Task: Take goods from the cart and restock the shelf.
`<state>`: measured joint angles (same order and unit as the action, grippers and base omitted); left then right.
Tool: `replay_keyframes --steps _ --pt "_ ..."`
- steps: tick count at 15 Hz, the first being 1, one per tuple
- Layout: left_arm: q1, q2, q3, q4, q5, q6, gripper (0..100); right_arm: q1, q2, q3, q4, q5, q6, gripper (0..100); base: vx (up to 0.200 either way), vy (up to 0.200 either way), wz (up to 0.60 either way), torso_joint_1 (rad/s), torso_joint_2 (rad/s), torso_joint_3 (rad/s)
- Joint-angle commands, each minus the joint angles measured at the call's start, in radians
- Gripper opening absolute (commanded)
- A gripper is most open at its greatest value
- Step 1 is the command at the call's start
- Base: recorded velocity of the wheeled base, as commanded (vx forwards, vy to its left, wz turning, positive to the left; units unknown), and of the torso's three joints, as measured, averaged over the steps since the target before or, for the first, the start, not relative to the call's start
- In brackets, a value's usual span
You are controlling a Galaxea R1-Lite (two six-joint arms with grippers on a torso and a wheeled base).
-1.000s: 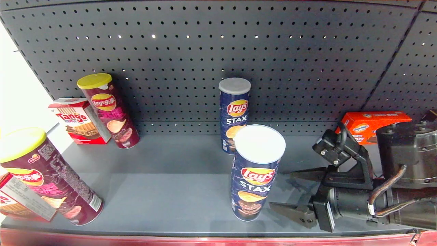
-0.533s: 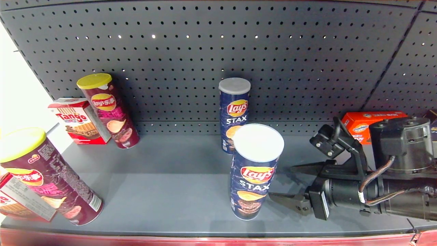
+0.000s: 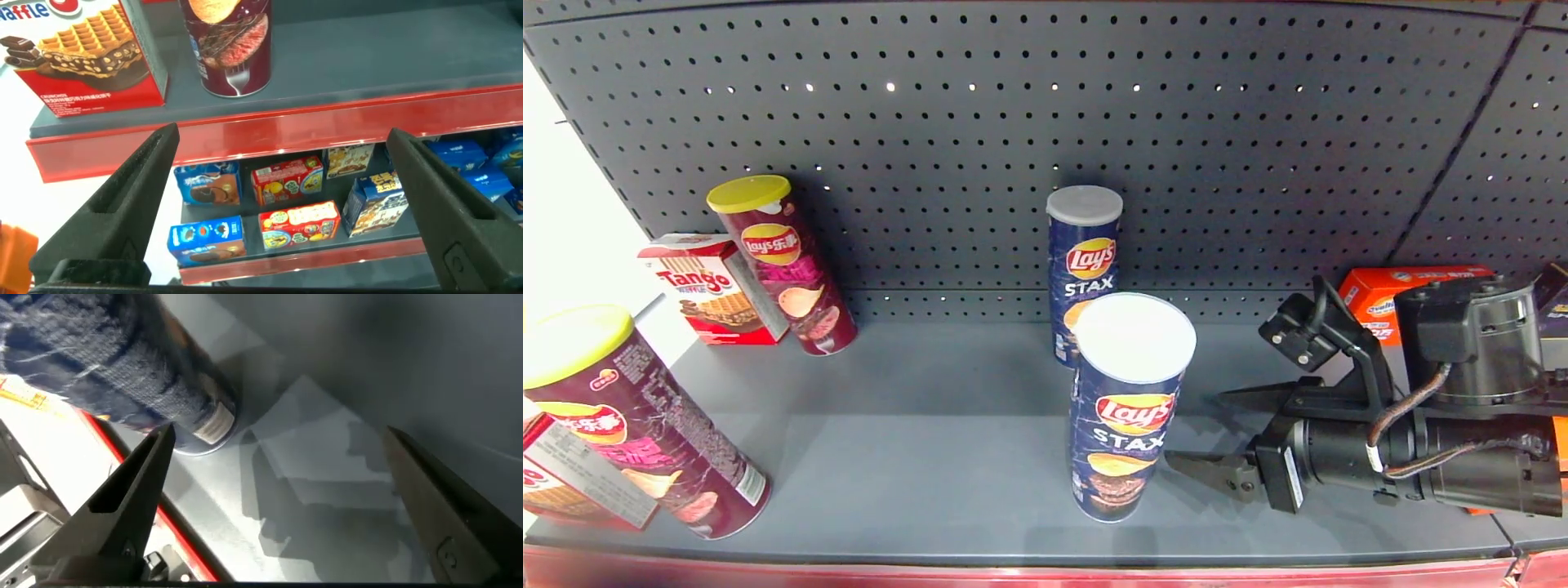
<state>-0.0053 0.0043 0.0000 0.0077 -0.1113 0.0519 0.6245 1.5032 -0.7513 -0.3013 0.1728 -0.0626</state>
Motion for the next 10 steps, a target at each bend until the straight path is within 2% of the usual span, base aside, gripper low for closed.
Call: replay_keyframes --steps 1,10 --pt "-0.001 0.002 0.000 0.000 0.001 0.000 100 -0.006 -0.003 -0.003 0.001 0.001 0.000 100 0.000 0.000 0.00 0.000 0.00 0.000" --pt "-0.001 0.002 0.000 0.000 -0.002 0.000 100 0.003 0.049 -0.043 -0.001 0.002 -0.029 100 0.000 0.000 0.00 0.000 0.00 0.000"
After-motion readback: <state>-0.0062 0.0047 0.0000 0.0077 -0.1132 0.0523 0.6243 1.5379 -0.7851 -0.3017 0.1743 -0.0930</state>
